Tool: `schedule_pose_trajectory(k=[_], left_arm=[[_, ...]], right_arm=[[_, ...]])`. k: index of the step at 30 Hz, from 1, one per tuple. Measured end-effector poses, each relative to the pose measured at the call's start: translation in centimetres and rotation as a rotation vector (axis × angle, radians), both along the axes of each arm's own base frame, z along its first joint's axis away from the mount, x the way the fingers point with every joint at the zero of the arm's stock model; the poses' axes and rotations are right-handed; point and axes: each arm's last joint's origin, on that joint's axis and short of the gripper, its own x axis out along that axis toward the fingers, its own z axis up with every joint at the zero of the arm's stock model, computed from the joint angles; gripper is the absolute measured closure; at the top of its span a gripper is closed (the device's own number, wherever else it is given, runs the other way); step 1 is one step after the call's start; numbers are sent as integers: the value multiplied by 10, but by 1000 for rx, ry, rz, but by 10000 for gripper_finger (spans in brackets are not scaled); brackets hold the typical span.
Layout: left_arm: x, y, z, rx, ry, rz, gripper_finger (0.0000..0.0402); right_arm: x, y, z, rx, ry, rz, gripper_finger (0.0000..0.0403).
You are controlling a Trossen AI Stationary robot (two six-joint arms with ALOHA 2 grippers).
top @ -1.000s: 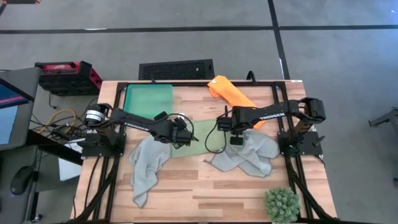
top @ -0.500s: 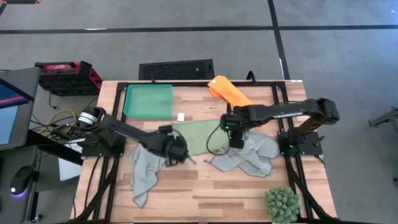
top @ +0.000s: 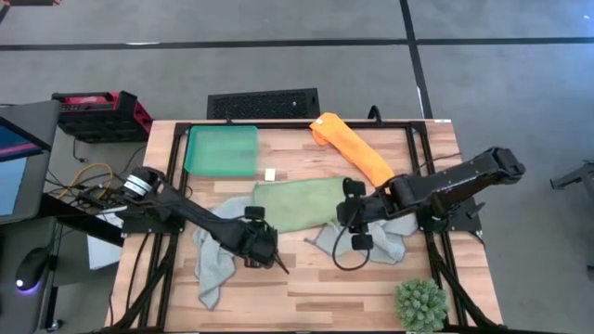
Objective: Fold microfiber towels
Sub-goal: Fold the green towel
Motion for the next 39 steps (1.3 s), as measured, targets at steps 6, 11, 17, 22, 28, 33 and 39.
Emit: schedule_pose_trajectory(k=[6, 11, 17, 22, 28, 33, 39], left_arm=[[3, 2, -6, 49, -19, 3, 290], [8, 5, -24, 75, 38, -15, 290], [11, 8, -34, 100, 88, -30, 291], [10, 10, -33, 86, 89, -13, 320], [8, 12, -29, 101, 140, 32, 394], [7, 13, -3, 158, 176, 79, 398], [2, 19, 36, 200, 191, 129, 400]], right_arm=[[3, 5, -2, 3, -14, 12, 249], [2, 3, -3, -2, 1, 9, 249], [2, 3, -3, -7, 4, 16, 249], [1, 3, -3, -9, 11, 16, 249], [1, 3, -4, -12, 19, 16, 249], [0, 3, -4, -16, 31, 16, 249], [-2, 2, -5, -23, 57, 16, 249]])
